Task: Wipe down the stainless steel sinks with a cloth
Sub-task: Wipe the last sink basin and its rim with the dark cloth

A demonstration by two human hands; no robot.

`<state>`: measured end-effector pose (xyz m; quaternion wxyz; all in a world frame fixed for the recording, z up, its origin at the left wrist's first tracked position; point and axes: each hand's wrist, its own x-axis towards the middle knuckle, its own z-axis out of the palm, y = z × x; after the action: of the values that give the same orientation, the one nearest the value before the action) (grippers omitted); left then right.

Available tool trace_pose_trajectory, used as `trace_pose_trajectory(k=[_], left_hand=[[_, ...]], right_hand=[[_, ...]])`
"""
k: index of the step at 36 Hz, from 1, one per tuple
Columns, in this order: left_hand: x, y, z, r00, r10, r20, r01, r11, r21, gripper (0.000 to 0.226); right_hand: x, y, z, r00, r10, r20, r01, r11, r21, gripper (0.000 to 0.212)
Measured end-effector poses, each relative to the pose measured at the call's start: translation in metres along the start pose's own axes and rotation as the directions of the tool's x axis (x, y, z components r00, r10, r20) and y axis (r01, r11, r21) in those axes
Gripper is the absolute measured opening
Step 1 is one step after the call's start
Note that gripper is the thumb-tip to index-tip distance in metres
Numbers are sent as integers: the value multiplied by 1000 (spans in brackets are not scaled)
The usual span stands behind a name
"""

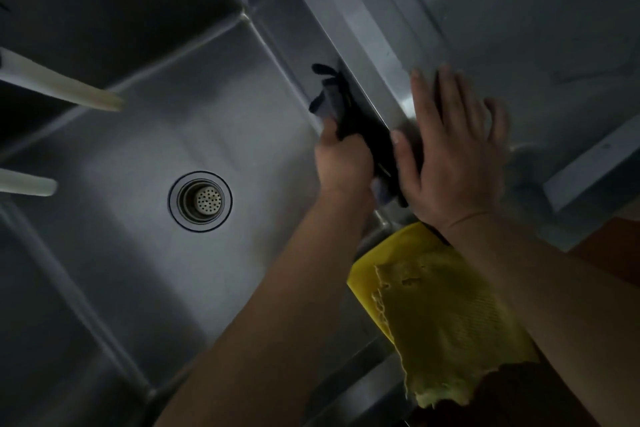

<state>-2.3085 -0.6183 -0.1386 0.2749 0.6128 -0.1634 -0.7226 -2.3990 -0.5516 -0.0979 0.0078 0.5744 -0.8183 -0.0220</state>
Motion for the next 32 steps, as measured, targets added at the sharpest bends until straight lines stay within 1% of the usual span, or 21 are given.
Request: trace_pose_trajectory(k=[4, 6, 8, 9, 12, 14, 17, 20, 23, 27, 30, 32], left_hand=[[-48, -9, -8, 984, -32, 174, 57, 988, -141, 41], [-57, -12, -11, 967, -62, 249, 108, 978, -176, 35], [-55, -15, -12, 944, -107, 313, 189, 951, -246, 26], [-50, -15, -12, 931, -134, 340, 235, 932, -276, 30], [-24, -17, -13, 883, -193, 428, 361, 862, -355, 53], [1, -24, -14, 883, -223, 414, 394, 832, -391, 67], [26, -36, -13, 885, -322, 337, 429, 844, -322, 76], [34, -51, -8, 890, -374, 261, 431, 878, -209, 76], [34, -58, -1, 894, -389, 220, 429, 886, -177, 72], [26, -59, 1, 856, -488, 171, 511, 848, -140, 76], [20, -55, 1, 795, -585, 157, 603, 789, -115, 85], [16, -47, 3, 785, -602, 144, 615, 785, -76, 85]], right_hand=[[0, -1, 1, 1000, 14, 13, -14, 1000, 16, 62], [0, -2, 1, 1000, 12, 16, -12, 1000, 12, 64], [0, -1, 1, 1000, 10, 10, -11, 1000, 18, 65], [0, -1, 1, 1000, 9, 7, -9, 1000, 24, 65], [-1, -1, 0, 1000, 0, -2, 0, 999, 36, 65], [-1, -2, -2, 1000, -2, 1, 1, 1000, 25, 67], [-2, -2, -3, 1000, -1, 6, 1, 1000, 18, 67], [-3, -3, -3, 1000, 2, 8, -2, 1000, 9, 67], [-2, -3, -3, 1000, 0, 11, 0, 1000, 4, 67], [-1, -2, -2, 1000, 3, 15, -3, 1000, 3, 66], [-1, -1, -1, 1000, 2, -2, -2, 1000, 2, 65], [0, -1, 0, 1000, 3, -10, -3, 1000, 0, 65]])
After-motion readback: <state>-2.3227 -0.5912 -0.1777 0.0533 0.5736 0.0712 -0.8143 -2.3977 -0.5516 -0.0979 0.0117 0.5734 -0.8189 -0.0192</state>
